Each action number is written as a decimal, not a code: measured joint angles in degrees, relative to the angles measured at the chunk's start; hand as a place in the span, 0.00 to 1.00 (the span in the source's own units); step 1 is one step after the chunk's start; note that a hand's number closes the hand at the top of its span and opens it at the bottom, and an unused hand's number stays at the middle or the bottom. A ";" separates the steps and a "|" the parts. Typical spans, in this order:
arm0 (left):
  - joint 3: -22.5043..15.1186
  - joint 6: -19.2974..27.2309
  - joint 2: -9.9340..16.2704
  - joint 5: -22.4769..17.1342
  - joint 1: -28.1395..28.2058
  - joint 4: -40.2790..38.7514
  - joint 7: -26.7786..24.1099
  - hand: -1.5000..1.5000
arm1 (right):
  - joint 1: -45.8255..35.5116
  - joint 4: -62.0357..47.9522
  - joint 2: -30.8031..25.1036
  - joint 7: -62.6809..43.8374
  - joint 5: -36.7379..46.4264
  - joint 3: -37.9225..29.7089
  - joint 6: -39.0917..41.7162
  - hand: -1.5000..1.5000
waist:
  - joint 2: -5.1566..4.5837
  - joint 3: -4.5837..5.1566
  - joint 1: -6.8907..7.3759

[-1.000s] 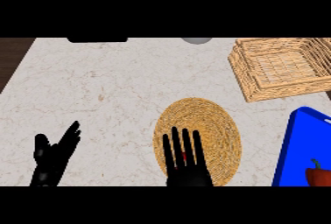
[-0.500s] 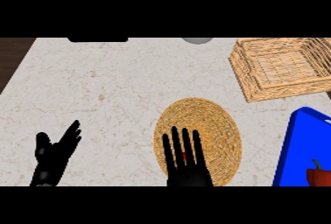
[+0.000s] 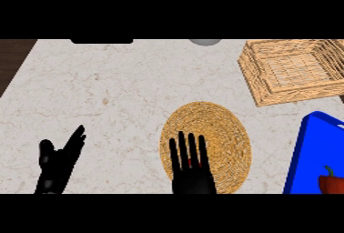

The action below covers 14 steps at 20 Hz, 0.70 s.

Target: Pick the cupcake from the placemat and place it in the basket

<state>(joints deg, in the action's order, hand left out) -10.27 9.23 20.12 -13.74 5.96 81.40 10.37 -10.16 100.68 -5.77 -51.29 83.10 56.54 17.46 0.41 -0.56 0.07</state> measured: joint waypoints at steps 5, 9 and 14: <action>0.68 -0.94 -0.14 0.43 0.34 0.39 -0.10 0.50 | 0.41 -4.92 1.71 -0.18 1.25 -1.51 -0.14 0.00 | -0.01 -0.01 0.03; 1.33 -1.50 -0.08 0.87 0.72 0.87 0.20 0.50 | 1.64 -8.56 2.79 -0.10 2.60 -1.10 -2.76 0.00 | -0.04 0.04 0.04; 2.12 -2.26 -0.59 1.03 0.72 1.03 1.48 0.50 | 0.93 -11.95 3.55 1.97 3.14 -3.17 -5.51 0.00 | -0.08 0.06 0.05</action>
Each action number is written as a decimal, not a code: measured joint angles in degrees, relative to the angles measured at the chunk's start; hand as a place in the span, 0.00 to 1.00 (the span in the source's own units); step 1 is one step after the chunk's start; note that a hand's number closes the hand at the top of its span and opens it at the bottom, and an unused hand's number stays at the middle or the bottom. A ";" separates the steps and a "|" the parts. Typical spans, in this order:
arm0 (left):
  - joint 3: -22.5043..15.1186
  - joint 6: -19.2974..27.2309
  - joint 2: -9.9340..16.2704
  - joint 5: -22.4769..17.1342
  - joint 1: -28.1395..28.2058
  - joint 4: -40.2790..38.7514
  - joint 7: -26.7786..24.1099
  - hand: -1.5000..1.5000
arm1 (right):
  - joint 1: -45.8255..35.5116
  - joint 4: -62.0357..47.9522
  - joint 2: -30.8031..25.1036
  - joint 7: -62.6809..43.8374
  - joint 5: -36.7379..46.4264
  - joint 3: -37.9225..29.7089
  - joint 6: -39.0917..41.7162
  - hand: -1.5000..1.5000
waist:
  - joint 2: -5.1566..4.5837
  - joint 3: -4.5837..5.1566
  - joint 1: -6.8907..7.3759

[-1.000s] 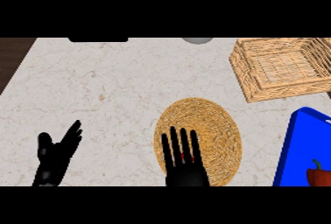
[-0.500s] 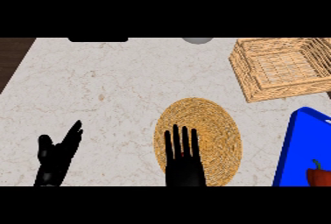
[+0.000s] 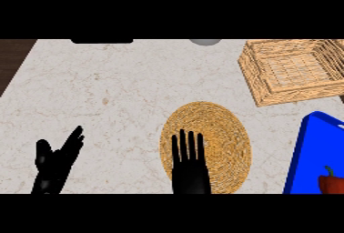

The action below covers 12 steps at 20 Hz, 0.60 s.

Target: Pick the cupcake from the placemat and place it in the basket

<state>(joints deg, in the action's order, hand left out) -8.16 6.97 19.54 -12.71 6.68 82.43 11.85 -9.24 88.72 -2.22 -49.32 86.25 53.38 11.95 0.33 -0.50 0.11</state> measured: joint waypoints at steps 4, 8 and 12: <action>0.04 0.21 -1.13 1.34 0.13 -0.14 -0.65 0.50 | 1.00 -1.04 -0.71 1.28 0.74 -0.74 -2.51 0.00 | 0.07 -0.09 -0.04; 0.47 -0.06 -1.59 1.90 0.37 0.28 -0.50 0.50 | 0.59 -2.27 -1.23 3.11 1.49 -1.47 -3.00 1.00 | 0.08 -0.05 -0.02; 1.28 -0.88 -1.62 1.58 -0.15 -0.01 0.93 0.50 | -0.67 -2.74 -1.93 4.45 4.03 -0.69 -1.78 1.00 | 0.08 -0.04 -0.02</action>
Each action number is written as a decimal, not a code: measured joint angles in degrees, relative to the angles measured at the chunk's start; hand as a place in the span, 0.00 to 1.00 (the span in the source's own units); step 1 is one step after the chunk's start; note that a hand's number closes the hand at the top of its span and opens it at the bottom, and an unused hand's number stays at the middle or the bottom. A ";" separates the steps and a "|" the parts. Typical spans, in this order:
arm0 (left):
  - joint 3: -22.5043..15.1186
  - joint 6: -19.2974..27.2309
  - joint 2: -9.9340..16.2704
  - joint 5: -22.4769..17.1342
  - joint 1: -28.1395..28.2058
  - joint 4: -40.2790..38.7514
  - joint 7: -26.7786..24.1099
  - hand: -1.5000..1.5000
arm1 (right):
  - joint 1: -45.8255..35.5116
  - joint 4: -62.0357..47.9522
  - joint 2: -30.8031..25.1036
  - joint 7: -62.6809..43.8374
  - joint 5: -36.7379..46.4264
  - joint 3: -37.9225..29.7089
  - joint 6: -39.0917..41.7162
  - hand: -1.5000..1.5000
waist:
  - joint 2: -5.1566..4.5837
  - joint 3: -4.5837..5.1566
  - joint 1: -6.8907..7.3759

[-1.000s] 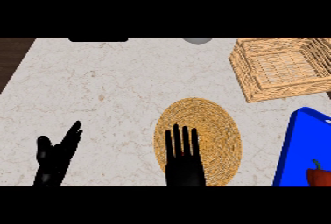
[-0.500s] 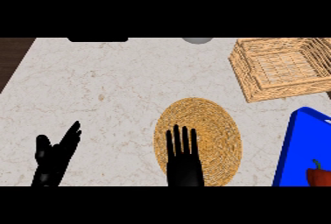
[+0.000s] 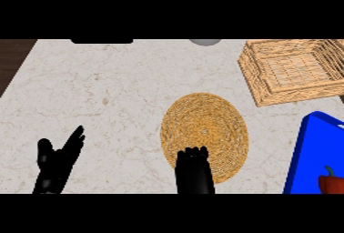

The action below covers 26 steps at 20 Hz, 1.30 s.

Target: Pick the cupcake from the placemat and place it in the basket

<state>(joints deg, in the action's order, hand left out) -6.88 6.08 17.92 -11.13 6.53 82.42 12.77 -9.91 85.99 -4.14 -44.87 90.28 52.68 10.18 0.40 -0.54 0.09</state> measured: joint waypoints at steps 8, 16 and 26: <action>0.41 -0.52 -0.51 1.14 0.54 0.66 0.02 0.50 | -0.06 -0.67 -1.38 6.81 -4.98 -5.55 -0.73 1.00 | 0.08 0.08 -0.01; 0.92 -0.77 -0.85 1.63 0.59 0.64 0.20 0.50 | 3.24 4.50 -8.07 20.54 -21.89 -17.69 2.09 1.00 | -0.01 0.00 -0.24; 2.14 -0.88 -0.69 1.40 1.83 1.26 0.22 0.50 | 4.58 22.64 0.94 23.47 -42.25 -31.77 -4.74 1.00 | 0.02 -0.01 -1.22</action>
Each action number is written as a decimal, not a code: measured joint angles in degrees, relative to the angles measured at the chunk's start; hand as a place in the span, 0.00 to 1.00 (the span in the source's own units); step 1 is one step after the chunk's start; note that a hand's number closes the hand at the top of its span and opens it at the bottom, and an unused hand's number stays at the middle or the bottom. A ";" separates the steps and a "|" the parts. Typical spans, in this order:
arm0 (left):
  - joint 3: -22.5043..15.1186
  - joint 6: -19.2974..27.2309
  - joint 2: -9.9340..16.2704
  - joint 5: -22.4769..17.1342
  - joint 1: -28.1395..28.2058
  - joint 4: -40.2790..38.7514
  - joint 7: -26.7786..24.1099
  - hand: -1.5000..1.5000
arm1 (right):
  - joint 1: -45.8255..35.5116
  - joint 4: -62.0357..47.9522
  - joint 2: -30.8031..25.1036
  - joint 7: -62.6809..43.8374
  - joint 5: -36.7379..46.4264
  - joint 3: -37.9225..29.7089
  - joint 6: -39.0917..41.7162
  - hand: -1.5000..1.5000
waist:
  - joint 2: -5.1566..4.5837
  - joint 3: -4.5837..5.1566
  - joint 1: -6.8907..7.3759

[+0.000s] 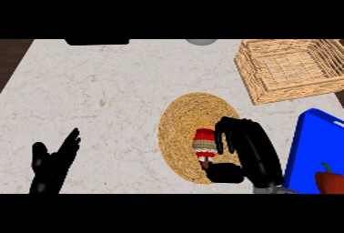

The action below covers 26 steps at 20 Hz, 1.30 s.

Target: Pick the cupcake from the placemat and place it in the basket

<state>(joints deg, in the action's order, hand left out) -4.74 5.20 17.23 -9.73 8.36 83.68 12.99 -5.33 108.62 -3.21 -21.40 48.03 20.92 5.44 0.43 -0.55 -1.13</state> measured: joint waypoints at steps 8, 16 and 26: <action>0.29 -0.88 0.21 -0.02 -0.68 0.25 1.34 0.50 | -10.70 13.79 -1.62 -10.99 -12.66 -18.24 6.78 1.00 | -0.04 0.17 0.57; -0.37 -0.63 -1.27 1.41 -1.13 -0.07 0.76 0.50 | -29.01 8.72 -11.05 -22.28 -23.21 -35.95 12.49 1.00 | -0.07 0.16 1.15; 0.54 -1.79 -1.68 1.99 -1.55 -0.66 -0.24 0.50 | -39.26 -14.24 -22.64 -14.89 -25.02 -43.19 12.79 1.00 | -0.29 0.12 1.89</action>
<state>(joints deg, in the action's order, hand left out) -4.20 3.41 15.55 -7.73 6.82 83.02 12.75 -44.59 94.38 -25.84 -36.29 23.01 -22.27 18.23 0.14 -0.42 0.76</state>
